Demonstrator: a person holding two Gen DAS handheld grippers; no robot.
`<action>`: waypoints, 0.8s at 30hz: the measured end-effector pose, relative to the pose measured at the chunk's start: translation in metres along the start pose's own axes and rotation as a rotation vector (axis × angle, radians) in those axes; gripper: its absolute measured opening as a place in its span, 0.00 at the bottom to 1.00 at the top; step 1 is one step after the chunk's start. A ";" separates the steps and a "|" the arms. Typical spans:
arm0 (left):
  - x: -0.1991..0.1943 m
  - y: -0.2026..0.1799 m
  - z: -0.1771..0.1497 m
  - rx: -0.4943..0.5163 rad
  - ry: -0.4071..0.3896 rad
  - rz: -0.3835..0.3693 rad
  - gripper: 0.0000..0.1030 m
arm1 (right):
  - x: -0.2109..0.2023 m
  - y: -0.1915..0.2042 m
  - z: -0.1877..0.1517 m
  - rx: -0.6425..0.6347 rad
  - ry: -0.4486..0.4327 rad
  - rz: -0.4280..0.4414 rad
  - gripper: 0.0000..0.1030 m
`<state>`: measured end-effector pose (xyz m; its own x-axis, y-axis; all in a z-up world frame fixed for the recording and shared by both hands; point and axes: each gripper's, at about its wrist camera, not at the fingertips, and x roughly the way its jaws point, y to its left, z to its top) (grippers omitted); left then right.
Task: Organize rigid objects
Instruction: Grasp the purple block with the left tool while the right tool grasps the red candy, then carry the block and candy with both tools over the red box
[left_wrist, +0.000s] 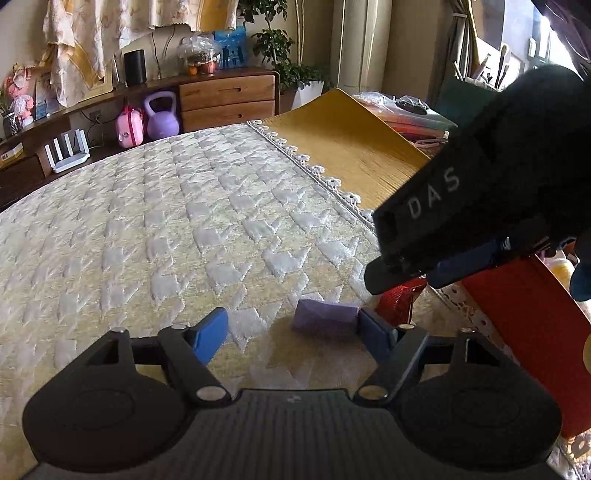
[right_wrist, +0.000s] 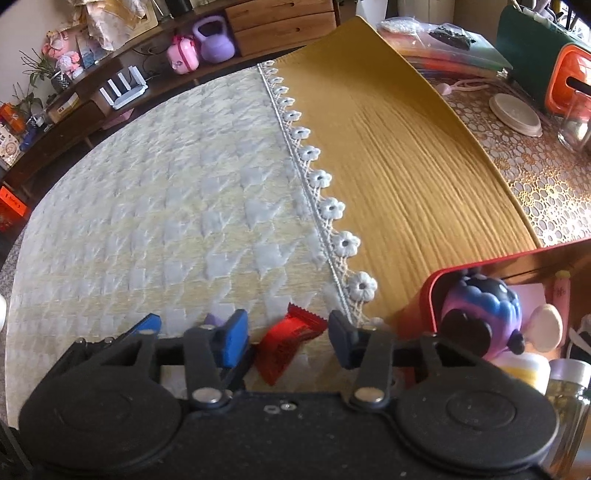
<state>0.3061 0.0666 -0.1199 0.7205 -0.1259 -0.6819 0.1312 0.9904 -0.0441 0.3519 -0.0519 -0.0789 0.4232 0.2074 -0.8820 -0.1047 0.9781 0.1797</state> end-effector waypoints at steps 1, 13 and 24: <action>0.001 0.000 0.000 0.000 -0.003 0.002 0.67 | 0.000 0.000 0.000 -0.004 -0.004 -0.004 0.40; -0.003 -0.008 -0.005 0.066 -0.039 0.010 0.34 | 0.001 0.007 -0.001 -0.058 0.009 -0.034 0.28; -0.013 0.013 -0.011 0.016 -0.045 0.040 0.34 | 0.005 0.024 -0.008 -0.132 0.023 -0.041 0.25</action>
<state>0.2908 0.0814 -0.1198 0.7549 -0.0889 -0.6497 0.1123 0.9937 -0.0055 0.3444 -0.0273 -0.0826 0.4086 0.1651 -0.8976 -0.2054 0.9749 0.0858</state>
